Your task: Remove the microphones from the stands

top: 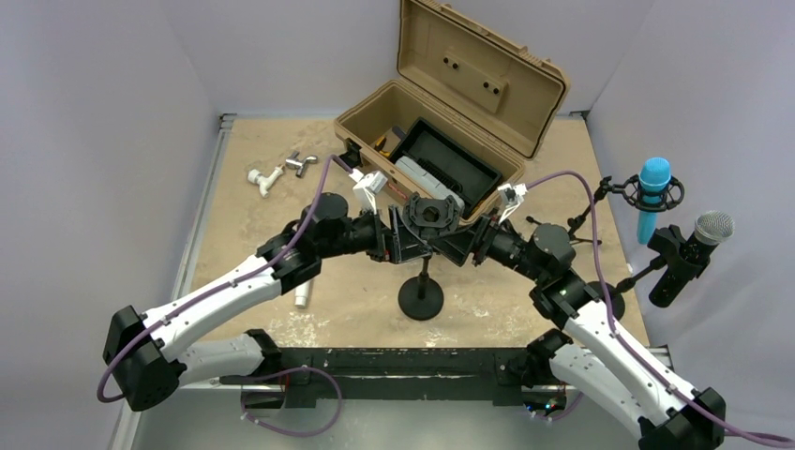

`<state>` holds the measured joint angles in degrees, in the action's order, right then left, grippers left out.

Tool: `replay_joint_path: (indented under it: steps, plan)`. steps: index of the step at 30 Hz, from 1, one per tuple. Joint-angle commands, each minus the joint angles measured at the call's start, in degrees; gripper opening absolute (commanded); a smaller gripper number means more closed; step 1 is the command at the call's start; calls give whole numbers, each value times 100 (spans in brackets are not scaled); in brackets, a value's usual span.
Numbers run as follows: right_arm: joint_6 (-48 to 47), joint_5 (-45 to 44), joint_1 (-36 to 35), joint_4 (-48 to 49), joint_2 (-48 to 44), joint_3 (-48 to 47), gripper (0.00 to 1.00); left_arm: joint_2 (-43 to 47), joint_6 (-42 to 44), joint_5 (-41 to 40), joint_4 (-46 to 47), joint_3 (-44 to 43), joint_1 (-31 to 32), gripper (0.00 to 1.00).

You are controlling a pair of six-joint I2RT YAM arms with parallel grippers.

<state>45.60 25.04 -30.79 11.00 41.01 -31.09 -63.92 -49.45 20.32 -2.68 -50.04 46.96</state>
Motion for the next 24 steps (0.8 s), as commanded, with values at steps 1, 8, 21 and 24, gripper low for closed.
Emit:
replay_joint_path:
  steps: [1,8,21,24]
  plan:
    - [-27,145,-2,139,-182,119,79,283,206,173,695,-50,5,81]
    - [-166,-148,-5,-14,-605,47,90,341,521,645,2479,784,77,69]
    - [-27,123,-3,464,-181,1,81,408,351,-533,342,-41,98,82]
    - [56,133,-1,550,-118,15,80,396,138,-641,408,7,94,77]
